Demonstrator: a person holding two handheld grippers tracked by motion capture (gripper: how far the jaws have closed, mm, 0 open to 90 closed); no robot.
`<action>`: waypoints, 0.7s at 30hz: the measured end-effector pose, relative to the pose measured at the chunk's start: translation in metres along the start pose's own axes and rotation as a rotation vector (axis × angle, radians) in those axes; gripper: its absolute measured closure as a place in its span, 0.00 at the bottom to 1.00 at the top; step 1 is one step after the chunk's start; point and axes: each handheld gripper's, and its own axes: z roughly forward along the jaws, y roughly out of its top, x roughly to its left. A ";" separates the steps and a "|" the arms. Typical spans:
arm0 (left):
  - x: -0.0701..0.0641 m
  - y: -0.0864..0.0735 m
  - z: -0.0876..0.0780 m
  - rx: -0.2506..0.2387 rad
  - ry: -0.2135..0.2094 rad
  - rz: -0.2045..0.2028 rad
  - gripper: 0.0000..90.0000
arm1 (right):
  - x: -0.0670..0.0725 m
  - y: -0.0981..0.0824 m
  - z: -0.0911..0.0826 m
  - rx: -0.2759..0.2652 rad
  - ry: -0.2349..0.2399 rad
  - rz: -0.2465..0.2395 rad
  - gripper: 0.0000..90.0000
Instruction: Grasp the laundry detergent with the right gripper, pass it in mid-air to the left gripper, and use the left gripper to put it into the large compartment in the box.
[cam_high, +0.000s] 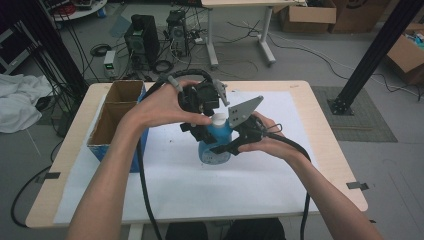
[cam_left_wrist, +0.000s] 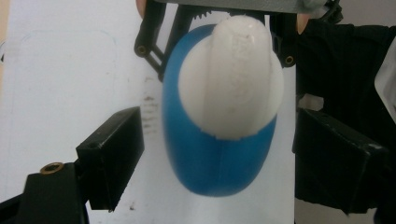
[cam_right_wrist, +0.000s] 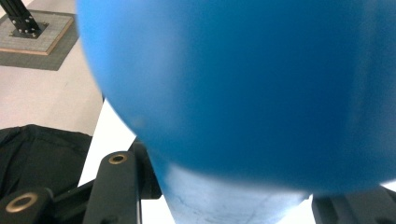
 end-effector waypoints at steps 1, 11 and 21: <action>0.000 0.000 0.002 0.000 0.002 -0.001 0.19 | 0.000 0.000 0.000 -0.001 -0.001 0.003 0.51; 0.000 0.002 0.015 -0.020 0.008 -0.009 0.19 | 0.000 -0.003 -0.001 -0.004 0.002 0.016 0.51; 0.001 0.004 0.026 -0.004 0.011 -0.007 0.19 | 0.000 -0.005 0.001 -0.005 0.003 0.015 0.51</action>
